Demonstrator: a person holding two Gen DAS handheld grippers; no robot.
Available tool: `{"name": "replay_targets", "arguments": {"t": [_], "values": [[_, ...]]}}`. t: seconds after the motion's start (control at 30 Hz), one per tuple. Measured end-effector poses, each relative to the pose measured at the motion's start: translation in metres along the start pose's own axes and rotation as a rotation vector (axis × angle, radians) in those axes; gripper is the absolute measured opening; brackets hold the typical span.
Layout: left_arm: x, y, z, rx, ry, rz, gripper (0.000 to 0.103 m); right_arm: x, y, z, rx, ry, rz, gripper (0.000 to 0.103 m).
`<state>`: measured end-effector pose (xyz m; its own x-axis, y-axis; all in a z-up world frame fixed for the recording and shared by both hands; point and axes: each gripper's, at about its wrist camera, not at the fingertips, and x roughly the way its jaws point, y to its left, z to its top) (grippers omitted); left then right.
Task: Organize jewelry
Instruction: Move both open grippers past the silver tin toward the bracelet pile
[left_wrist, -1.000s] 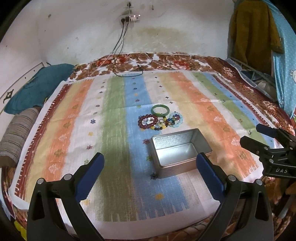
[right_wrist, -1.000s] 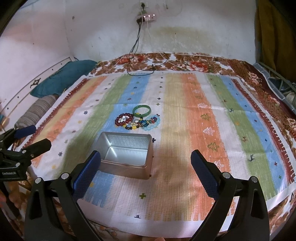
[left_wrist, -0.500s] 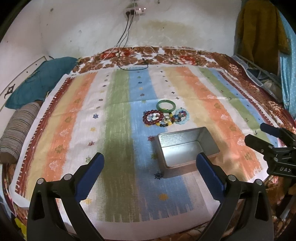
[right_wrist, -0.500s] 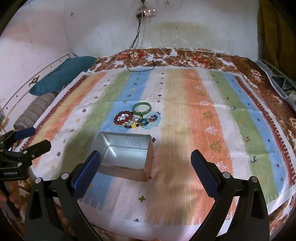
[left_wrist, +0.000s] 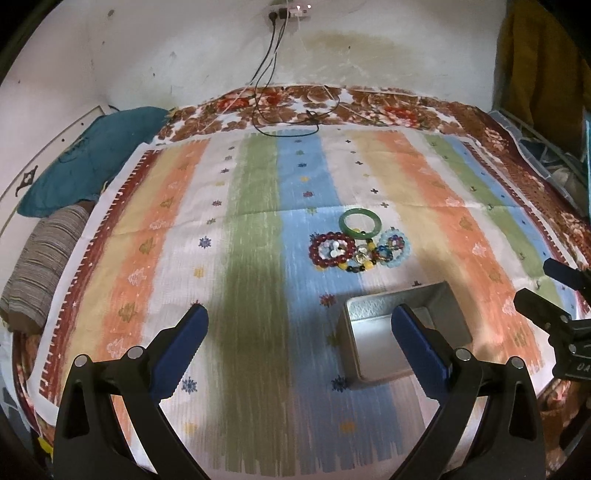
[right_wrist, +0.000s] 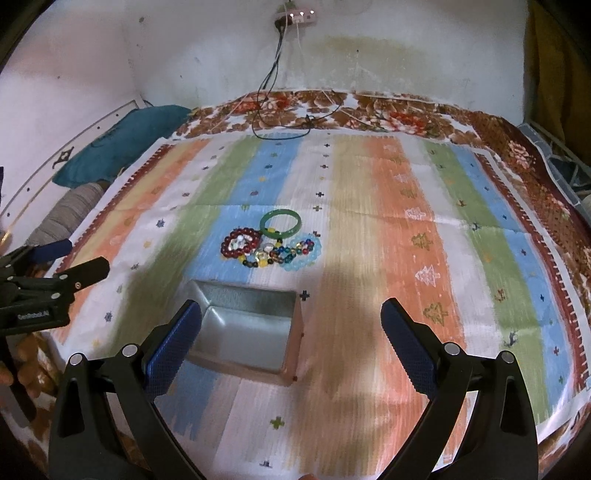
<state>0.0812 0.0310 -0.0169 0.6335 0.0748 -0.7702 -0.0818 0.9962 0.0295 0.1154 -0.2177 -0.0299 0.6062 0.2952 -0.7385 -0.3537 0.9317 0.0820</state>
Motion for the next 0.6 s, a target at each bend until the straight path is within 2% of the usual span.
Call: {"name": "replay_targets", "arguments": {"t": [0.27, 0.5, 0.6], "values": [[0.019, 0.002, 0.015, -0.034, 0.045, 0.002, 0.097, 0.012, 0.002, 0.014, -0.007, 0.014, 0.025, 0.099], [0.046, 0.013, 0.024, -0.120, 0.135, -0.007, 0.097, 0.029, -0.003, 0.022, 0.043, 0.058, 0.056, 0.099], [0.058, 0.018, 0.027, -0.150, 0.167, -0.008, 0.097, 0.036, -0.004, 0.027, 0.061, 0.073, 0.041, 0.099]]}}
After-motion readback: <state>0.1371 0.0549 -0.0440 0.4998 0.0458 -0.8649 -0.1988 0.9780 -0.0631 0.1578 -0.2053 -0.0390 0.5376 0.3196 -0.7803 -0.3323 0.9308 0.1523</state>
